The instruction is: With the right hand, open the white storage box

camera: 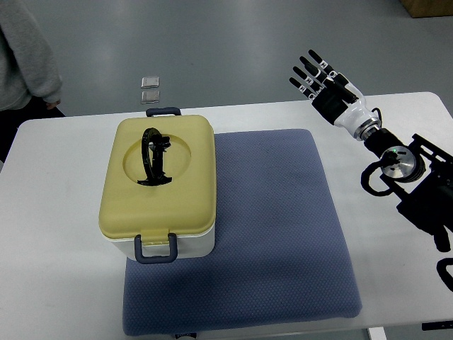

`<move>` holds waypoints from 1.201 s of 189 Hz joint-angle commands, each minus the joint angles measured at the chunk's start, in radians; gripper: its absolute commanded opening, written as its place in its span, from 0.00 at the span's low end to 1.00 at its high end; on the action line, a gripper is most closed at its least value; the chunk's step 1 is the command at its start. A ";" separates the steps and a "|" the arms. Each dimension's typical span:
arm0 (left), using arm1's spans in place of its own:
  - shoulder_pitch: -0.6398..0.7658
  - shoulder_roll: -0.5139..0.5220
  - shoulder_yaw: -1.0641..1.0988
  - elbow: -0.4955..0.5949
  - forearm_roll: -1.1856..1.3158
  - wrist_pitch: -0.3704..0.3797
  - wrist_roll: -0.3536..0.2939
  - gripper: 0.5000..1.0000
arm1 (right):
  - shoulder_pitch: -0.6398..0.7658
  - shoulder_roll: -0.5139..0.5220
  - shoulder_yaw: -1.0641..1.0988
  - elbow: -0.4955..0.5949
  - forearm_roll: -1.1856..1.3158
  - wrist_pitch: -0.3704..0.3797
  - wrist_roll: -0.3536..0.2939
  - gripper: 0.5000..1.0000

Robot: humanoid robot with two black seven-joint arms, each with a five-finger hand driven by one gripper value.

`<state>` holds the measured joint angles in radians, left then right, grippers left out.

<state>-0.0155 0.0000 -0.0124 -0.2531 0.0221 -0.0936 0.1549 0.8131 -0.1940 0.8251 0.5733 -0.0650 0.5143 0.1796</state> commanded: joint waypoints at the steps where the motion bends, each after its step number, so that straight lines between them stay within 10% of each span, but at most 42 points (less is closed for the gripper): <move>1: 0.000 0.000 0.000 0.000 0.001 0.000 0.000 1.00 | 0.081 -0.045 -0.027 0.011 -0.225 0.055 0.000 0.92; 91: 0.000 0.000 -0.004 -0.002 -0.001 0.000 0.000 1.00 | 0.452 -0.171 -0.193 0.447 -1.119 0.097 -0.051 0.92; 227: 0.000 0.000 -0.006 -0.002 0.001 0.000 0.000 1.00 | 0.434 0.031 -0.290 0.451 -1.325 0.097 -0.068 0.92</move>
<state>-0.0153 0.0000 -0.0196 -0.2530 0.0212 -0.0936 0.1550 1.2694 -0.1737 0.5348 1.0283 -1.3886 0.6110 0.1116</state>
